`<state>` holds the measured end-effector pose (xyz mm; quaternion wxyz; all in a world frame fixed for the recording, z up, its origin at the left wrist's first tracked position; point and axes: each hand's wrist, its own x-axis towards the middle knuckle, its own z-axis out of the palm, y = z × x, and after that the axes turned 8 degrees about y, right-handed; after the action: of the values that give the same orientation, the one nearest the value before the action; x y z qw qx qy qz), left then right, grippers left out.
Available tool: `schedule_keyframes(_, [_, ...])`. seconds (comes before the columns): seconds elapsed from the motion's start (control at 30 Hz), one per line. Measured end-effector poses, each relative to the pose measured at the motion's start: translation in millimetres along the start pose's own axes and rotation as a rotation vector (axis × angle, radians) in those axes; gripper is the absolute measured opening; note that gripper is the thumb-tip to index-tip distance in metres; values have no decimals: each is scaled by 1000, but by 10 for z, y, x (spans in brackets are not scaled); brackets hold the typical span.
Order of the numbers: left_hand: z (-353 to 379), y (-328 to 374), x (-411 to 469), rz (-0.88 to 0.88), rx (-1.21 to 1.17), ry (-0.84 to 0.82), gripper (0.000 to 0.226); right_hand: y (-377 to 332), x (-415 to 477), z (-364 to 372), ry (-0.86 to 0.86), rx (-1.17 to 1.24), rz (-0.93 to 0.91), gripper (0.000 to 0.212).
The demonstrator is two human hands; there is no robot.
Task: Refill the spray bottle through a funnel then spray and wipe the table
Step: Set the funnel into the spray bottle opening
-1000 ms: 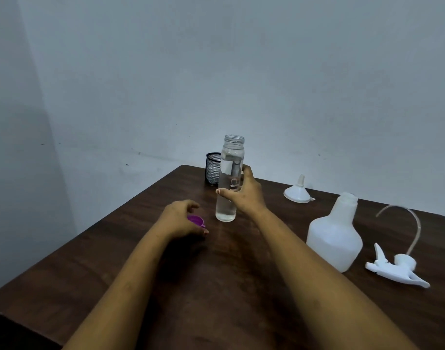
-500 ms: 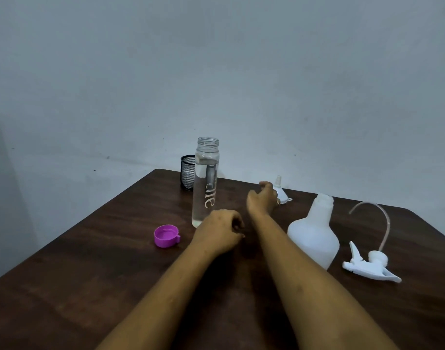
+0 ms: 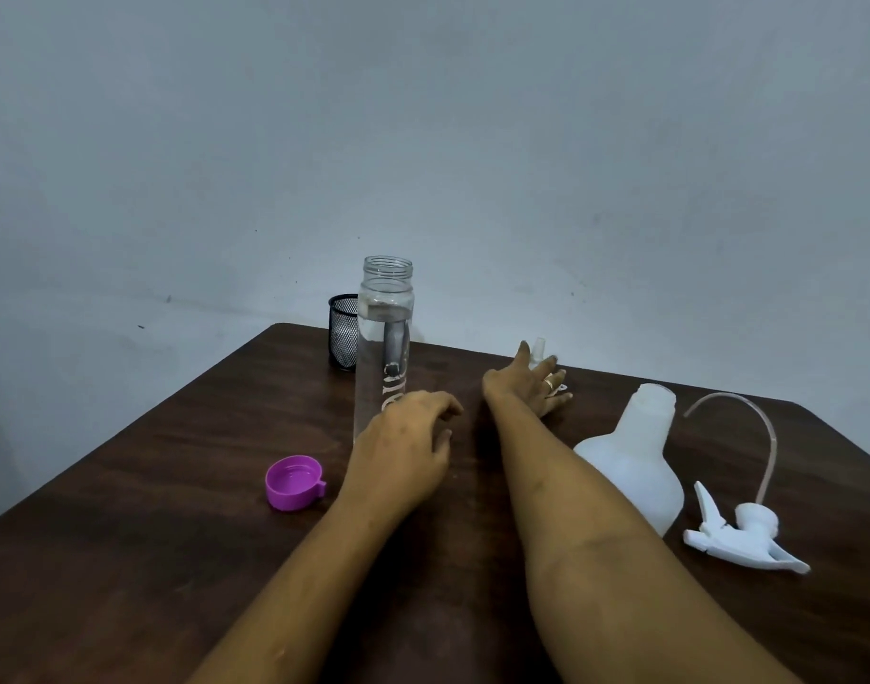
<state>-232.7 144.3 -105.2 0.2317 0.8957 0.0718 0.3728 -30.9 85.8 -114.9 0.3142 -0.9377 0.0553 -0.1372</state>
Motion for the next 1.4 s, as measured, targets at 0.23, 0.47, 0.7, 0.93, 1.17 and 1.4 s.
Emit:
schedule_keyframes(0.23, [5,-41,-6,50,21,22,25,-57,61,110,48,-45,-10,64])
schedule_keyframes(0.47, [-1,-14,-74,68,40,46,27,-206,-291,-109,84,47,-93,64])
schedule_keyframes(0.7, [-44,61,-196,14,-24,94,27,-272,-745,-972,94,256,-339,49])
schedule_keyframes(0.93, [16,336,-352,-115,-306,6,26,-38,-849,-2209,32,607,-234,49])
schedule_keyframes(1.17, [324,843,-318,-113,-384,-190,68,603,-728,-2911,-269,933,65,32])
schedule_keyframes(1.4, [751,1051,-345,-199,-441,-260,94,778,-606,-2779,-354,865,151,34])
